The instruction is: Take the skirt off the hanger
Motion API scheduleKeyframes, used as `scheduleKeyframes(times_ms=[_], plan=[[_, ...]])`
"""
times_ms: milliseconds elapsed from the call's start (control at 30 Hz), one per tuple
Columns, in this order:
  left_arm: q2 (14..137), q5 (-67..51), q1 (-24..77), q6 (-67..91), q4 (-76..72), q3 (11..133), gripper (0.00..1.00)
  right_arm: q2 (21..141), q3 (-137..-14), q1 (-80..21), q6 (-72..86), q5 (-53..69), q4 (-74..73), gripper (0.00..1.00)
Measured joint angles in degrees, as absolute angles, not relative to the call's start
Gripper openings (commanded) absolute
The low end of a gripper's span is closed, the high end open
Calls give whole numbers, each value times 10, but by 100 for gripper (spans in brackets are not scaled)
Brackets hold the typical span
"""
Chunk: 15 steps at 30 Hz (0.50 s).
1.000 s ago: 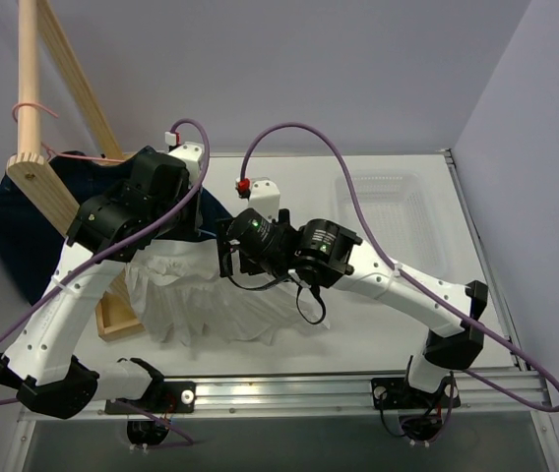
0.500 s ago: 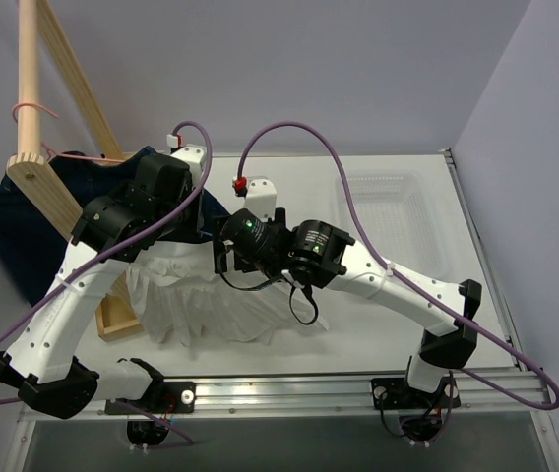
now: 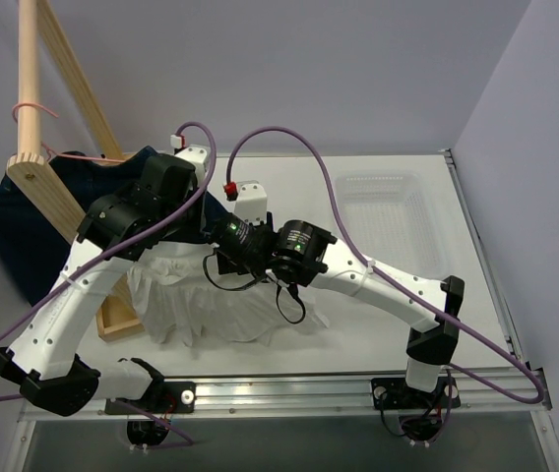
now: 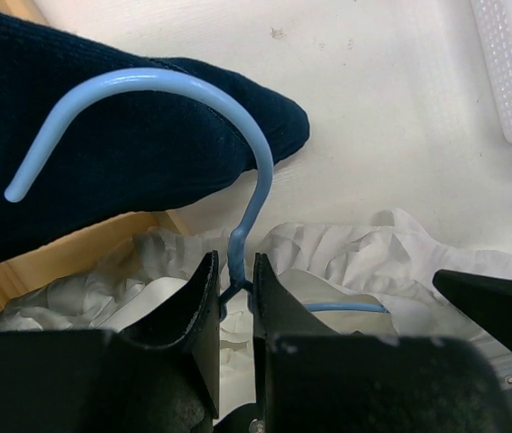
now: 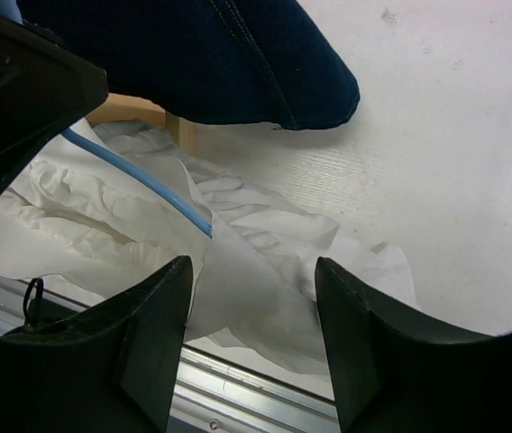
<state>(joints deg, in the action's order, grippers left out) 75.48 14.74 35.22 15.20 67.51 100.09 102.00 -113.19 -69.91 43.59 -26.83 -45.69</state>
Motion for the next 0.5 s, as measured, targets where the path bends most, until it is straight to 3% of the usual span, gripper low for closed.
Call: scheduleKeyframes(times_ms=[400,500], plan=[[769,155,353,155,675,1001,2,1018,-1137,-702,438,-270,-483,40],[773,157,353,154,675,1001,2,1018,-1137,-702,439,-270,-489,29]])
